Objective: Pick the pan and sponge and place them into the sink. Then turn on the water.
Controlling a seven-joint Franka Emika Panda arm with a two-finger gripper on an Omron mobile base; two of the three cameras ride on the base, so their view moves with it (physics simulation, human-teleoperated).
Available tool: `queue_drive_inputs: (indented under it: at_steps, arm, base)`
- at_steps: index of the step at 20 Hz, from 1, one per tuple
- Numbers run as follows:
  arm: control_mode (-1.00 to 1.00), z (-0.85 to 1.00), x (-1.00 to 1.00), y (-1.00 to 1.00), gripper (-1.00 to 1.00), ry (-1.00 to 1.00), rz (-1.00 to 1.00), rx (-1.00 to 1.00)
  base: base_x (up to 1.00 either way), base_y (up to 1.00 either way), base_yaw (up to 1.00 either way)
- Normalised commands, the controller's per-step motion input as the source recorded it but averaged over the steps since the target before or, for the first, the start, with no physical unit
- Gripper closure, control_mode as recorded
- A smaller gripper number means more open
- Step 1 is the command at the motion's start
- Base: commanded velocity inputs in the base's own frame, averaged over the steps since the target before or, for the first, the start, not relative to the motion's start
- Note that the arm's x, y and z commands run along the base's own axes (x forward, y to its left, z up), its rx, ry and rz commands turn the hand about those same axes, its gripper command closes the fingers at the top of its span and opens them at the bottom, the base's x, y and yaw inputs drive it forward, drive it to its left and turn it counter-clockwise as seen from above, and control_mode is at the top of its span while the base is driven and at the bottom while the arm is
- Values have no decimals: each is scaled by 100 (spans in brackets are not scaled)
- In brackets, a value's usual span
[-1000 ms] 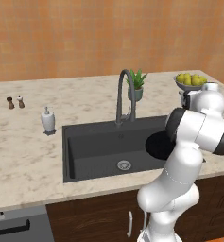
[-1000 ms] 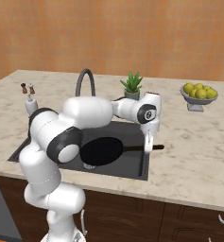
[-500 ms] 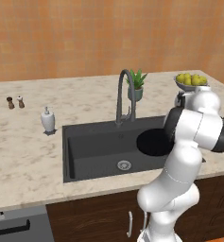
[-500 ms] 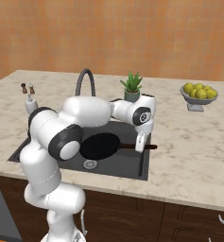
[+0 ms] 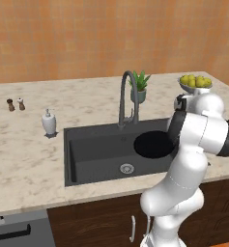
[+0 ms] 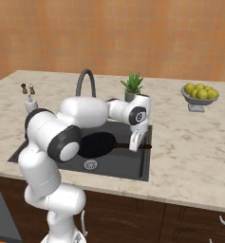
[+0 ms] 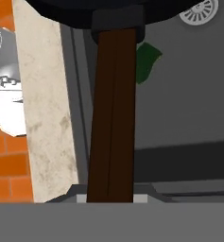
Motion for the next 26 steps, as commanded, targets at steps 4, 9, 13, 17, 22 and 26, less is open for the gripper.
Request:
queue_drive_inputs:
  at_steps: [4, 9, 13, 17, 22, 26]
  arm:
    - [-100, -7, -8, 18, 100, -5, 0, 0]
    - [-100, -14, -3, 13, 100, -2, 0, 0]
    - [-100, -13, -1, 15, 100, -2, 0, 0]
    - [-100, -4, 0, 35, 100, -3, 0, 0]
    - [-100, -17, 0, 33, 100, -1, 0, 0]
    - [-100, -32, 0, 16, 100, -2, 0, 0]
  base:
    - [0, 0, 0]
    - [0, 0, 0]
    - [0, 0, 0]
    - [0, 0, 0]
    - [0, 0, 0]
    - [0, 0, 0]
